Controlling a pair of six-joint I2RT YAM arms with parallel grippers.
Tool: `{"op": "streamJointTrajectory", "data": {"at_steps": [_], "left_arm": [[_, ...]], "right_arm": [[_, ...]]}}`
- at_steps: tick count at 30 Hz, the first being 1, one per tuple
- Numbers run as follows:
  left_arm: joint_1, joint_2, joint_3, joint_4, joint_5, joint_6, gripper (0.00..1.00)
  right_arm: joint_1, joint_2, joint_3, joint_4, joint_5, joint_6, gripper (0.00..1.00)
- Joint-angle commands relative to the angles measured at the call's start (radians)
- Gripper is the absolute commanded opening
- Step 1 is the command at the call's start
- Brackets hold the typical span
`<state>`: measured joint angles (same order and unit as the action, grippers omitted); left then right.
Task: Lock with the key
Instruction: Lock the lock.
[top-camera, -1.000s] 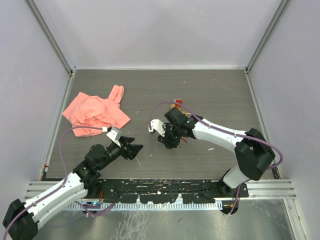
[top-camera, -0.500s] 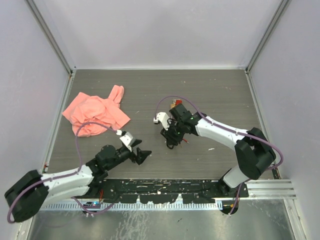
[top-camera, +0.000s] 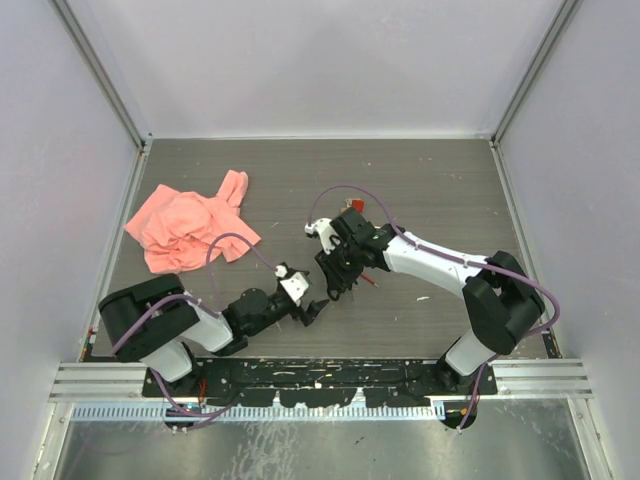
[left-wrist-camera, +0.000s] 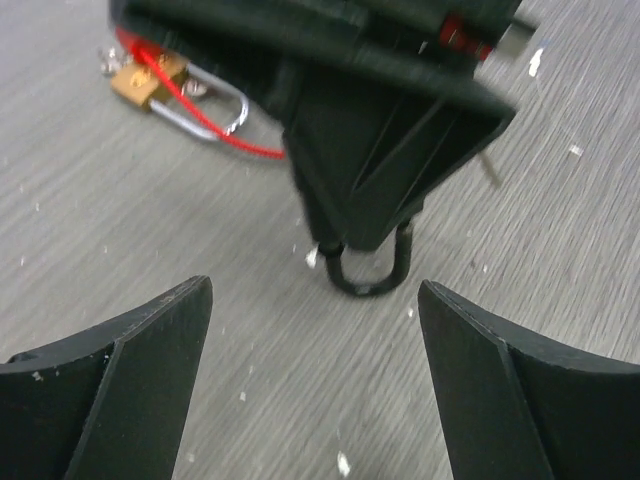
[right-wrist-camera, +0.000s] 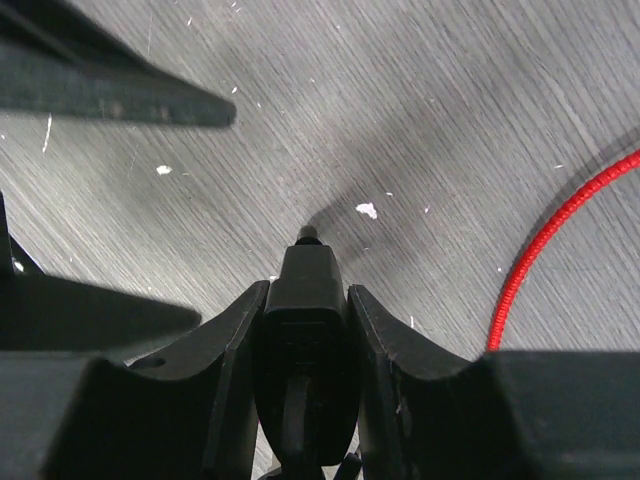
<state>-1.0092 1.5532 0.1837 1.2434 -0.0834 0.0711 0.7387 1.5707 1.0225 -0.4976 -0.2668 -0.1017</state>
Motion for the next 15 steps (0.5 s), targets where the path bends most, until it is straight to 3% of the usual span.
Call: {"op": "streamJointTrajectory", "data": {"at_steps": [1,5,10,12,15], "left_arm": [[-0.025,0.028,0.07,0.189,-0.006,0.059,0.86],[-0.026,0.045,0.063,0.189,-0.03,0.047,0.83],[-0.024,0.04,0.03,0.185,-0.074,0.053,0.72],[-0.023,0.052,0.036,0.176,-0.071,0.053,0.73],[-0.023,0.1,0.055,0.189,-0.095,0.061,0.84]], "right_arm": [[0.013,-0.013,0.071,0.063,0.043,0.099,0.01],[0.014,-0.026,0.146,0.024,0.076,0.055,0.01],[0.016,-0.039,0.171,0.033,0.182,-0.029,0.01],[0.016,-0.031,0.151,0.055,0.215,-0.033,0.01],[0.017,-0.006,0.133,0.075,0.244,-0.003,0.01]]}}
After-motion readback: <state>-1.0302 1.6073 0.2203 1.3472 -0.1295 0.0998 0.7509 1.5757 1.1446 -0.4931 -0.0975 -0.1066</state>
